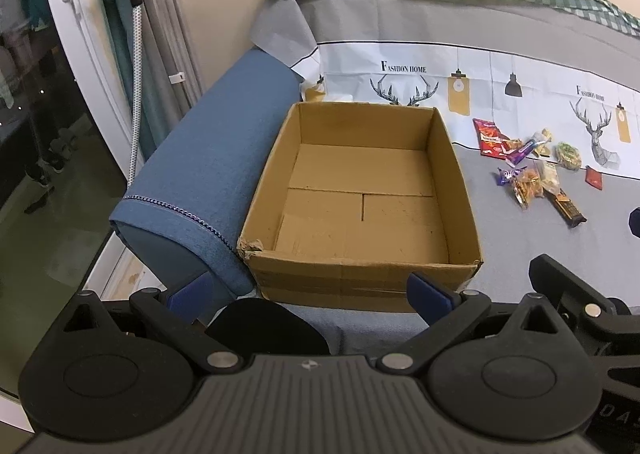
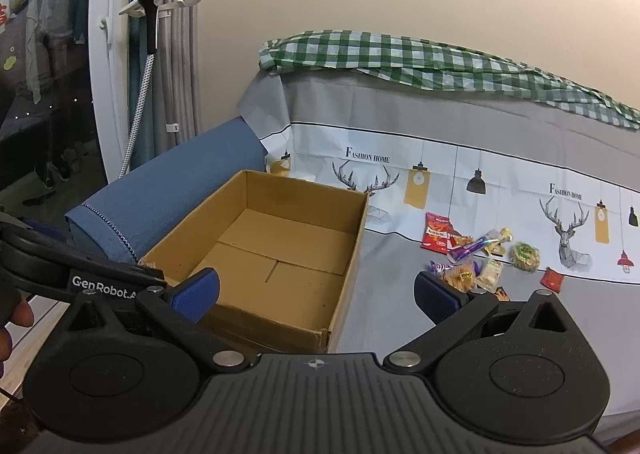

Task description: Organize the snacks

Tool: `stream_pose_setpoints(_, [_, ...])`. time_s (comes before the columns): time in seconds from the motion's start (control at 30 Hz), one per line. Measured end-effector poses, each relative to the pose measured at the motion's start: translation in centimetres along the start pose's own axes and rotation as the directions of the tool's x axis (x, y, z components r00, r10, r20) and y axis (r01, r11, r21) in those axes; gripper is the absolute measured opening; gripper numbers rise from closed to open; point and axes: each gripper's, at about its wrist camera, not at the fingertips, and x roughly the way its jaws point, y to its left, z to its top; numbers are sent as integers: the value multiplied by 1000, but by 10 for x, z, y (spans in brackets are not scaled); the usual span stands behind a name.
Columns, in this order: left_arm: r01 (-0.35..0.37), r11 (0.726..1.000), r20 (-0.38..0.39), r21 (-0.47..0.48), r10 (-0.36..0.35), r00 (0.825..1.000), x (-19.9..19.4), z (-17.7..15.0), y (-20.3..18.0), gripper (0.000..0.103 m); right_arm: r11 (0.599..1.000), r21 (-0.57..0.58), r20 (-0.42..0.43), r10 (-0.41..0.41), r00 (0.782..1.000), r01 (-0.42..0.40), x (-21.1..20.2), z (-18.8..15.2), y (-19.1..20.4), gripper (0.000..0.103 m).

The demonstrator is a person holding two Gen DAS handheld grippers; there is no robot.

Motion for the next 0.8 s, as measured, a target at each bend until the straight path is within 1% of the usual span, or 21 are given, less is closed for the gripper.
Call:
stream_pose_setpoints(0.13, [7,1000,3,-6,-7,1000,1,4,1,103,1000,3,-1,4,1000,-4,1,-1,1,103])
stream_pose_setpoints(0.17, [4,1000,13,-7,-4,1000,2,1,0,103,1000,4,-1,5,1000,-5,1,-1,1,103])
stream_pose_setpoints(0.33, [8,1000,16,-8,-7,1000,4,-4,-2,103,1000,9,-4,13,1000,-13,2,0,-1,103])
stream_pose_setpoints(0.43, [-5,1000,43,-5,5,999,6,-7,-4,103,1000,12,-4,16,1000,-16,2,-2,-4,103])
stream_pose_setpoints(0.53, [1,1000,32,-8,-1,999,6,-8,-4,103,1000,13,-4,17,1000,-17,2,-4,-3,103])
stream_pose_setpoints(0.67, [-8,1000,41,-4,8,999,7,-8,-4,103,1000,13,-4,18,1000,-18,3,-4,-3,103])
stream_pose_setpoints(0.8, [-4,1000,21,-5,4,1000,8,-9,-4,103,1000,13,-5,20,1000,-20,3,-4,-2,103])
